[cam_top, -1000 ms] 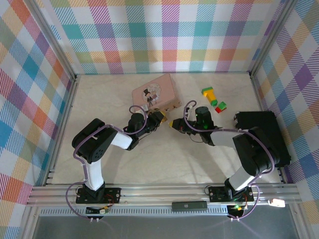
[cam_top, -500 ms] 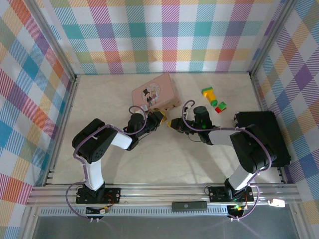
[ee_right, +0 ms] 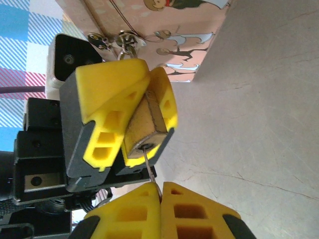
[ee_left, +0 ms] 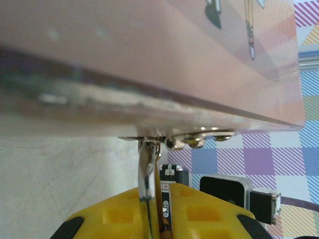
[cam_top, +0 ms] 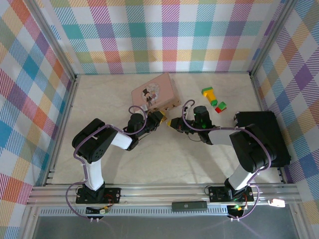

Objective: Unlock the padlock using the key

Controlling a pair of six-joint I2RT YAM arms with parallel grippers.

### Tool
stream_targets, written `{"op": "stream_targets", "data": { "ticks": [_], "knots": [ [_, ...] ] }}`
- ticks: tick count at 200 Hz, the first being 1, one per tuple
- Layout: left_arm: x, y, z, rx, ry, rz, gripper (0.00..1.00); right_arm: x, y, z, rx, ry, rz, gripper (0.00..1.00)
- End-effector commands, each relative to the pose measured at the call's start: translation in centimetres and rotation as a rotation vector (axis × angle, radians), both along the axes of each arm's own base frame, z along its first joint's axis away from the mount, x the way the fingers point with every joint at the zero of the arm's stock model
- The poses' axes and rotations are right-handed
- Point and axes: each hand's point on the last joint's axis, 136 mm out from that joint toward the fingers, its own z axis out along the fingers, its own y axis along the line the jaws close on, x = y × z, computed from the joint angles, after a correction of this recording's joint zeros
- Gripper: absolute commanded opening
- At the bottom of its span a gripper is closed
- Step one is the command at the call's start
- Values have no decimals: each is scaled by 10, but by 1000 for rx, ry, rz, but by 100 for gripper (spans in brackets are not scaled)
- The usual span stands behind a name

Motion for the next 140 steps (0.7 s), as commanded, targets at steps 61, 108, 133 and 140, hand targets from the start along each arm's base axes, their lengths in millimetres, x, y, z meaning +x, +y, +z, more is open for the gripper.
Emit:
{"op": "stream_targets", "data": {
  "ticks": [61, 108, 133, 140],
  "knots": [
    [-32, -25, 9, -66, -39, -152, 0, 23, 5, 34, 94, -39, -20, 0],
    [-32, -28, 18, -70, -58, -158, 0, 32, 8, 24, 157, 58, -61, 0],
    [-33, -29, 22, -79, -65, -159, 0, 38, 7, 19, 201, 94, -96, 0],
    [-33, -29, 24, -81, -68, -159, 0, 41, 5, 19, 218, 100, -106, 0]
  ]
}}
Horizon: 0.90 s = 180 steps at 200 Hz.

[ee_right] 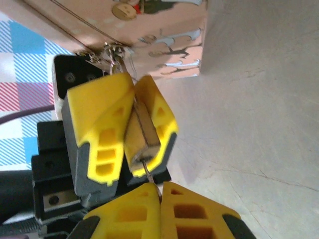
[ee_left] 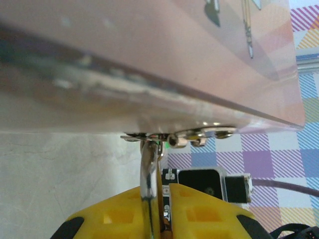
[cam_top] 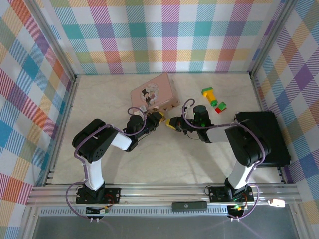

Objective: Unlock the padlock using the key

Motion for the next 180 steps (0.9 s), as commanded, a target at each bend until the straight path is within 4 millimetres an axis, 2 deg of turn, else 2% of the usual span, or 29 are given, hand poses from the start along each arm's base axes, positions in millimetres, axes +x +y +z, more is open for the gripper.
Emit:
{"op": "stream_targets", "data": {
  "ticks": [1, 52, 84, 119, 180],
  "knots": [
    [-31, -34, 24, -76, -46, -176, 0, 32, -2, 21, 91, -47, -102, 0],
    [-31, -34, 31, -85, -55, -177, 0, 43, -9, 13, 144, 2, -147, 0],
    [-29, -36, 32, -84, -58, -174, 0, 41, -11, 8, 130, 17, -182, 0],
    [-27, -39, 33, -78, -102, -183, 0, 36, -14, 14, 166, 86, -219, 0],
    [-27, -45, 38, -7, -259, -205, 0, 32, -8, 88, 574, 372, -163, 0]
  ]
}}
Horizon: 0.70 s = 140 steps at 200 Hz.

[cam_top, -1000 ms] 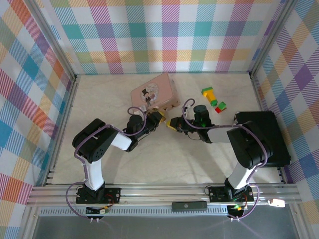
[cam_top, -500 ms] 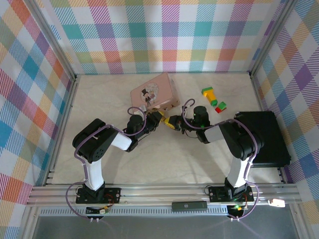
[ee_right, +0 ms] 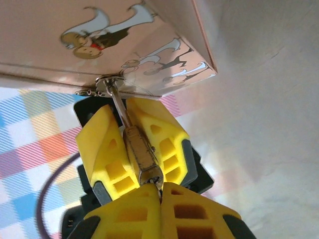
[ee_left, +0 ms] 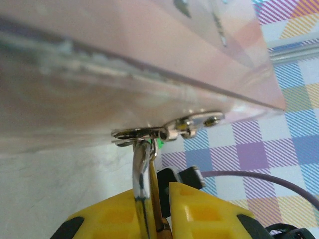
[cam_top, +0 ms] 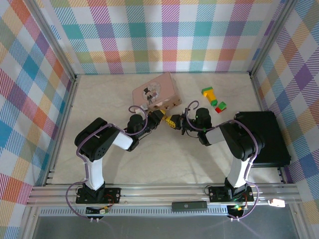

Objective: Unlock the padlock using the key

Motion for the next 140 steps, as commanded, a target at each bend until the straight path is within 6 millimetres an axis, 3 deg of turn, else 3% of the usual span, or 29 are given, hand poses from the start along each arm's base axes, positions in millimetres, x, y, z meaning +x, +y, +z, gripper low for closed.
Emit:
{"op": "stream_targets", "data": {
  "ticks": [1, 27, 51, 66, 97, 140],
  "knots": [
    [-32, -38, 23, -1, -148, -189, 0, 18, -3, 73, 281, 29, -65, 0],
    [-26, -43, 29, -14, -162, -191, 0, 19, -1, 97, 352, 78, -62, 0],
    [-21, -43, 34, -22, -169, -168, 0, 24, 0, 101, 354, 57, -65, 0],
    [-17, -40, 33, -21, -164, -141, 0, 26, 2, 93, 308, 14, -37, 0],
    [-8, -31, 21, -13, -116, -75, 0, 26, -2, 54, 167, -31, -37, 1],
    [4, -14, 10, -5, -50, 50, 0, 24, -12, 36, -70, -219, -22, 12]
  ]
}}
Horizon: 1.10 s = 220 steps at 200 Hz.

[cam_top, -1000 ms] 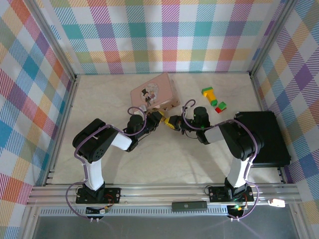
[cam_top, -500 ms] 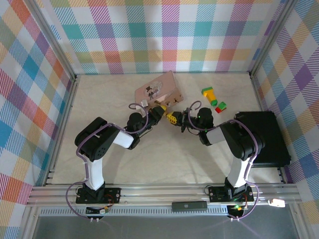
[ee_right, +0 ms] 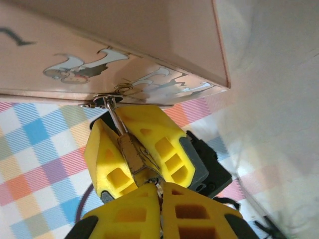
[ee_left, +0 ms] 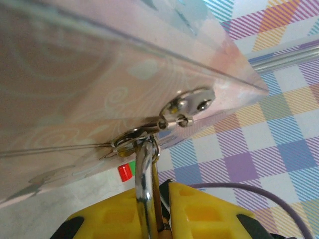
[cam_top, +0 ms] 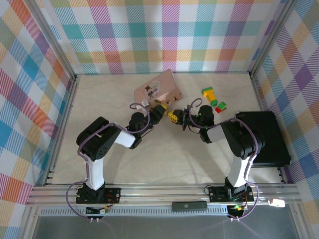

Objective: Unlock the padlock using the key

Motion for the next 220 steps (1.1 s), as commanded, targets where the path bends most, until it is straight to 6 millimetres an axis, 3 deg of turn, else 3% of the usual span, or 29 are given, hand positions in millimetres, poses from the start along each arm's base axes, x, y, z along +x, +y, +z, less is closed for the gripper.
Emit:
{"op": "stream_targets", "data": {
  "ticks": [1, 40, 66, 129, 181, 220],
  "knots": [
    [-12, -9, -10, 4, 30, -12, 0, 9, -4, 22, -134, -255, -8, 13],
    [-1, 1, -5, -2, 48, 78, 0, 5, -22, 17, -334, -368, -57, 37],
    [4, 4, -1, -34, 51, 114, 0, 0, -29, 11, -372, -360, -77, 45],
    [10, 0, 4, -86, 45, 171, 0, 2, -25, -5, -368, -307, -172, 47],
    [10, -4, 0, -101, 55, 160, 0, 2, -14, -12, -328, -288, -170, 40],
    [10, -9, -10, -67, 62, 139, 0, -3, -28, -27, -447, -327, -190, 44]
  ]
}}
